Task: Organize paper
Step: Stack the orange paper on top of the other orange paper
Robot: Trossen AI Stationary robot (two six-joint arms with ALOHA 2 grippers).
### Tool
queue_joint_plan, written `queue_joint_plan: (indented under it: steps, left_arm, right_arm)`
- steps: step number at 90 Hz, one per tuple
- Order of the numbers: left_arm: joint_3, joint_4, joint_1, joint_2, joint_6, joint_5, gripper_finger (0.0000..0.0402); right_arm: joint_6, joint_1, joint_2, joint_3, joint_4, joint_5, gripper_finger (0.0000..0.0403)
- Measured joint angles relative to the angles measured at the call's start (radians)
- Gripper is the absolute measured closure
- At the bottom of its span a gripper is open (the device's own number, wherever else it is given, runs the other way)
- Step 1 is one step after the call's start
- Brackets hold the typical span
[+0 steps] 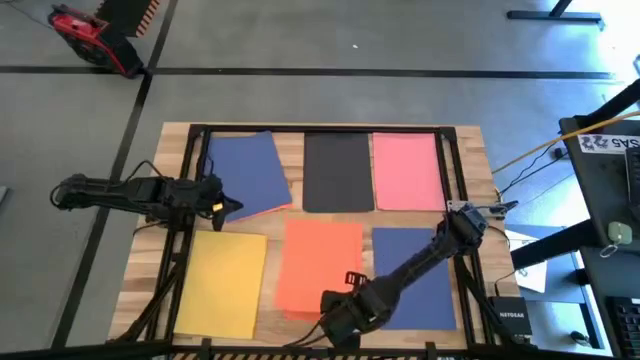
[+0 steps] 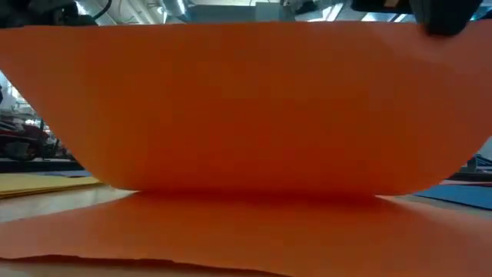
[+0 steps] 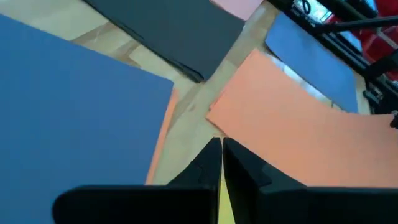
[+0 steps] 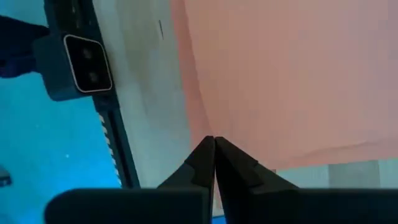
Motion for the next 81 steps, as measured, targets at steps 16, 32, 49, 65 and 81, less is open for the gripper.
queue_joint_plan:
  steps: [16,32,49,65,81]
  left_arm:
    - [0.0,-0.001,0.0,0.0,0.0,0.0,0.0402]
    - [0.0,-0.001,0.0,0.0,0.0,0.0,0.0402]
    - [0.0,-0.007,0.0,0.0,0.0,0.0,0.0402]
    - [0.0,-0.024,0.0,0.0,-0.005,0.0,0.0402]
    - [0.0,-0.024,0.0,0.0,-0.008,0.0,0.0402]
  right_arm:
    - [0.058,0.006,0.0,0.0,-0.029,-0.001,0.0403]
    - [0.135,0.006,0.0,0.0,-0.03,0.0,0.0403]
    - [0.203,0.006,0.0,0.0,-0.031,0.0,0.0403]
    - [0.287,0.006,0.0,0.0,-0.031,-0.007,0.0403]
    - [0.351,0.006,0.0,-0.001,-0.007,-0.044,0.0397]
